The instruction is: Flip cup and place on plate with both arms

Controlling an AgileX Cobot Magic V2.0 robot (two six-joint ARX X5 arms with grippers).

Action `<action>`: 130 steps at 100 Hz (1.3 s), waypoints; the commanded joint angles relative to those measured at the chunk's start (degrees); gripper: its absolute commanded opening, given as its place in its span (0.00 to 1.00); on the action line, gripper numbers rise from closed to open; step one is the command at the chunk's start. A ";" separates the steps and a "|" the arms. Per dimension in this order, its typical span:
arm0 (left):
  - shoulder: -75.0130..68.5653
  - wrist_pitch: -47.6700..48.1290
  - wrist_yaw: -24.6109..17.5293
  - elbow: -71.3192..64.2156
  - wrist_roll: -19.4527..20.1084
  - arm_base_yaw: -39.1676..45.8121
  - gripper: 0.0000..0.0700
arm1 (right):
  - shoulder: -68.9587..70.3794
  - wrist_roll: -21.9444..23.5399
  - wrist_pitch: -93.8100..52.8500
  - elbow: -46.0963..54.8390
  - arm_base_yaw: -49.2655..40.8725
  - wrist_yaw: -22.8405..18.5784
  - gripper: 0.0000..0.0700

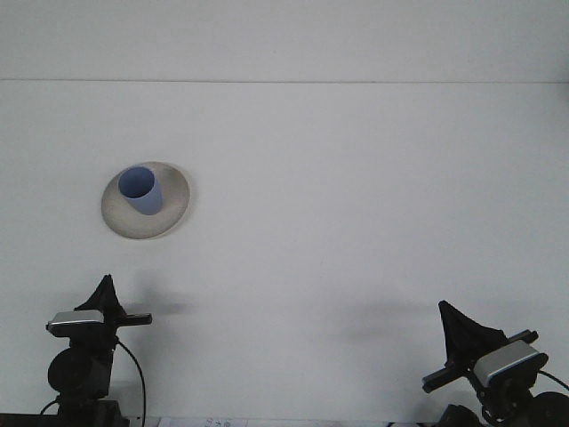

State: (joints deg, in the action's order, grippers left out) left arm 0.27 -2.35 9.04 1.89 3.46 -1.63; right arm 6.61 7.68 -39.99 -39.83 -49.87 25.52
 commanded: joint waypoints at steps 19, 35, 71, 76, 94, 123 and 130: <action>-0.11 -0.57 0.13 -1.09 -0.52 0.11 0.02 | -0.20 -0.09 0.59 -0.22 -0.52 0.02 0.01; -0.11 -0.57 0.13 -1.09 -0.52 0.11 0.02 | -0.20 -0.09 0.57 -0.24 -0.52 0.02 0.01; -0.11 -0.57 0.13 -1.09 -0.52 0.11 0.02 | -0.55 -3.58 10.49 4.48 11.32 -4.22 0.01; -0.11 -0.57 0.13 -1.09 -0.52 0.11 0.02 | -1.29 -5.60 15.26 7.98 16.72 -8.28 0.01; -0.11 -0.57 0.13 -1.09 -0.52 0.11 0.02 | -4.61 -7.23 27.87 22.38 36.24 -27.80 0.01; -0.09 -0.57 0.13 -1.09 -0.52 0.11 0.02 | -6.54 -4.72 38.56 35.54 48.76 -30.82 0.01; -0.11 -0.57 0.13 -1.09 -0.52 0.11 0.02 | -6.54 -4.22 40.79 37.94 49.27 -30.03 0.01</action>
State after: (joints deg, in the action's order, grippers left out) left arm 0.27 -2.35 9.04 1.89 3.46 -1.63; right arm 0.23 2.35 -0.71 -3.46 -0.91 -5.06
